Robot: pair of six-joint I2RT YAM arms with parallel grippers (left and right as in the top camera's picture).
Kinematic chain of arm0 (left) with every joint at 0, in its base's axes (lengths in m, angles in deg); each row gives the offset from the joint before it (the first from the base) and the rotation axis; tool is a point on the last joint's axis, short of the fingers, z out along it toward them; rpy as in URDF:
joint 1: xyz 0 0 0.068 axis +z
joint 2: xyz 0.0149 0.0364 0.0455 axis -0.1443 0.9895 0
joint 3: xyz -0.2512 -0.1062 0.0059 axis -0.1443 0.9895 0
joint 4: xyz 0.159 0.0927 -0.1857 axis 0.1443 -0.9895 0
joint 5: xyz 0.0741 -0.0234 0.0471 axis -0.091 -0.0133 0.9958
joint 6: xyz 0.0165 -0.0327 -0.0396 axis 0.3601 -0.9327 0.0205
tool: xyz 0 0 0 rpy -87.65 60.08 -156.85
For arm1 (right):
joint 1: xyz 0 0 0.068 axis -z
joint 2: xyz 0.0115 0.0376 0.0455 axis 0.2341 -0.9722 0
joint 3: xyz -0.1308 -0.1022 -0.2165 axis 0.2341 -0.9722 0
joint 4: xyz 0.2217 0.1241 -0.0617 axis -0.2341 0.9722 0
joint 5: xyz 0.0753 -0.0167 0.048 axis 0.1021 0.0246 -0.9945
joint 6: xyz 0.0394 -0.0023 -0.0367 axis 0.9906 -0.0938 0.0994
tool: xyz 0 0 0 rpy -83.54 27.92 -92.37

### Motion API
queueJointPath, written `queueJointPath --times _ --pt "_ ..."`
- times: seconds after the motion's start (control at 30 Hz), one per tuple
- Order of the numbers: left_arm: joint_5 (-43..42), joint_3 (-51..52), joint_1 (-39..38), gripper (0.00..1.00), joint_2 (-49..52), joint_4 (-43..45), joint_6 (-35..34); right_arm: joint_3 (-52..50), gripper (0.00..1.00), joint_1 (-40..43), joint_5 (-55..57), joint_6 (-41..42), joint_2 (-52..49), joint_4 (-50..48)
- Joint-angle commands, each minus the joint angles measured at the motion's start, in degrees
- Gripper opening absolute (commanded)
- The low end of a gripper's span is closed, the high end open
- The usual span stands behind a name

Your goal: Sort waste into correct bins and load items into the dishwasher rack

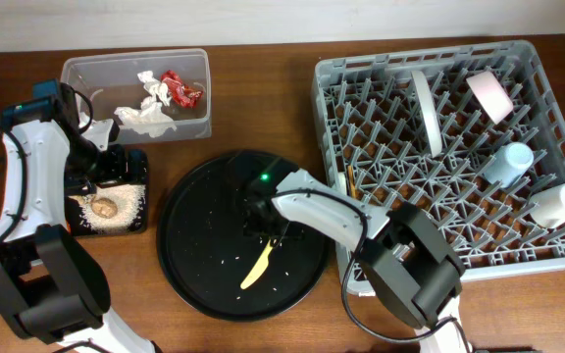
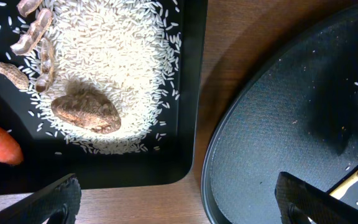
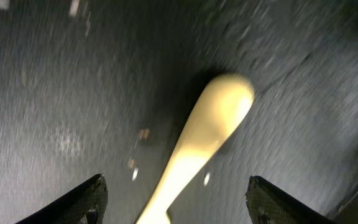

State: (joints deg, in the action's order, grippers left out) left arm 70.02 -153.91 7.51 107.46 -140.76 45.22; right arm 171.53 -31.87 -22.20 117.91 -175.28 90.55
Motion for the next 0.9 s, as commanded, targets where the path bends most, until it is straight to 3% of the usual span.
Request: queueJointPath --times 0.0,0.13,0.27,0.4,0.53,0.73,0.8,0.83,0.87 --pt "-0.66 -0.63 -0.07 0.99 -0.96 0.09 -0.5 0.44 0.74 2.64 2.75 0.24 -2.84 -1.7" --pt "-0.63 -0.63 -0.07 0.99 -0.96 0.07 -0.48 0.42 0.59 2.69 3.48 0.26 -3.96 -3.96" --pt "-0.63 -0.63 -0.07 0.99 -0.96 0.07 -0.48 0.42 0.23 2.69 3.87 0.26 -3.96 -3.45" --pt "-0.63 -0.63 -0.07 0.99 -0.96 0.07 -0.48 0.44 0.06 2.69 3.85 -0.68 -3.93 -3.28" --pt "-0.63 -0.63 -0.07 0.99 -0.96 0.07 -0.48 0.66 0.04 2.75 4.07 -4.44 -0.98 -2.38" --pt "-0.63 -0.63 -0.07 0.99 -0.96 0.04 -0.48 0.81 0.06 5.57 4.9 -15.21 11.5 1.84" --pt "-0.63 -0.63 -0.07 0.99 -0.96 0.09 -0.48 0.52 0.17 5.44 4.37 -14.97 9.84 2.14" --pt "-0.63 -0.63 -0.07 1.0 -0.96 0.07 -0.48 0.5 0.36 4.39 3.1 -14.56 7.1 1.01" --pt "-0.63 -0.63 -0.07 0.99 -0.96 0.07 -0.48 0.48 0.36 3.69 2.1 -14.56 5.09 0.15"
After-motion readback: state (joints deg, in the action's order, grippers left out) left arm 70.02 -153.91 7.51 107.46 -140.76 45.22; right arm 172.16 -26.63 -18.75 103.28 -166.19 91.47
